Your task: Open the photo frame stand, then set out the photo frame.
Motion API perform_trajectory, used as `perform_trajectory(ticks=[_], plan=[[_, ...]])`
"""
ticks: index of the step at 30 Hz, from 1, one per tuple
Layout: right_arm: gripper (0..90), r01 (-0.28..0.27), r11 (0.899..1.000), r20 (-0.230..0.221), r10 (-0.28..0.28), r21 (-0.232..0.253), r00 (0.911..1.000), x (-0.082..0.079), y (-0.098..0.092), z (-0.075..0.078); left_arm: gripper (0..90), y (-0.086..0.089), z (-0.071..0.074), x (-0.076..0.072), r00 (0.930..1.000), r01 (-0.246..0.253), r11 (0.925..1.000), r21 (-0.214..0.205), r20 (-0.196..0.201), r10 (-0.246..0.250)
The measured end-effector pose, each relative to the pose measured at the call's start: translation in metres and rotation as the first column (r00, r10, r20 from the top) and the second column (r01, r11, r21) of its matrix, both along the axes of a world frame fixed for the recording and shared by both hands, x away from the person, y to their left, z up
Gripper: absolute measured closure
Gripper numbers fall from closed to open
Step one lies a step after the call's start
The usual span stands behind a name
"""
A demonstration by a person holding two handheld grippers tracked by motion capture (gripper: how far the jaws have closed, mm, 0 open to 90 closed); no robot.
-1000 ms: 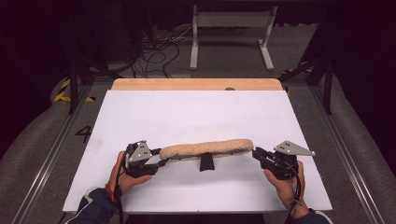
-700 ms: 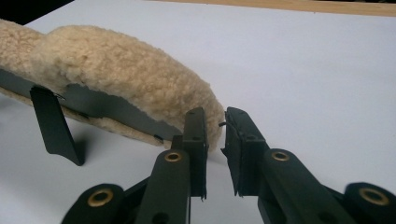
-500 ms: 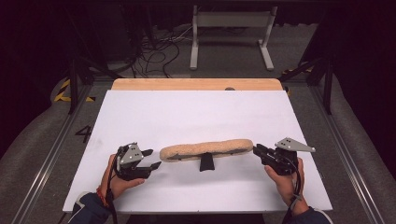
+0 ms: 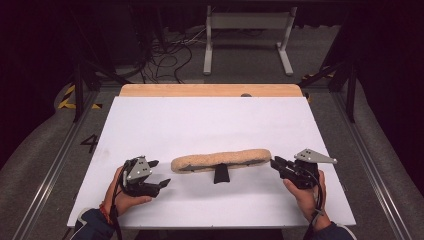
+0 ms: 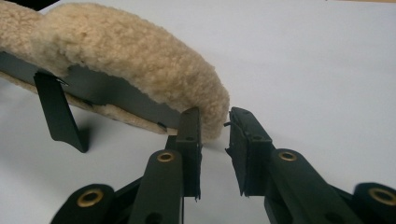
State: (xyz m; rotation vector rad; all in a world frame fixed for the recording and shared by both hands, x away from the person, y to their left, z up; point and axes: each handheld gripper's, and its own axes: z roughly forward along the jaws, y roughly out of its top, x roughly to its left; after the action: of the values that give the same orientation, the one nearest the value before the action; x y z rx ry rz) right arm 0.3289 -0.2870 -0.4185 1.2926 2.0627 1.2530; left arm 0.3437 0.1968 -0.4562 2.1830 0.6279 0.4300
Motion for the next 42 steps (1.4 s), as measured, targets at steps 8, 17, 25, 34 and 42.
perform_trajectory(ticks=[8,17,25,34,42], plan=[[72.2,-0.008,1.000,-0.006,0.008,-0.002,1.0000,-0.002,0.000,0.000,22.2,0.003,-0.001,-0.007,0.9998,0.016,0.9998,0.013,0.006,-0.016],[67.5,-0.019,1.000,-0.012,0.019,-0.009,0.9997,-0.005,0.003,0.001,19.8,-0.001,0.003,-0.007,0.9995,0.026,0.9996,-0.014,0.019,-0.026],[59.7,-0.009,1.000,-0.075,0.010,0.022,0.9971,-0.007,0.000,0.003,18.7,-0.013,0.003,-0.002,0.9991,0.031,0.9995,-0.003,0.029,-0.031],[68.6,-0.106,0.994,-0.034,0.106,-0.009,0.9938,-0.024,0.022,0.018,20.4,-0.026,0.017,0.008,0.9956,0.057,0.9975,-0.043,0.076,-0.053],[61.7,-0.144,0.990,0.003,0.144,0.000,0.9896,-0.021,0.036,0.035,25.5,-0.033,0.014,0.020,0.9965,0.078,0.9950,-0.062,0.033,-0.077]])
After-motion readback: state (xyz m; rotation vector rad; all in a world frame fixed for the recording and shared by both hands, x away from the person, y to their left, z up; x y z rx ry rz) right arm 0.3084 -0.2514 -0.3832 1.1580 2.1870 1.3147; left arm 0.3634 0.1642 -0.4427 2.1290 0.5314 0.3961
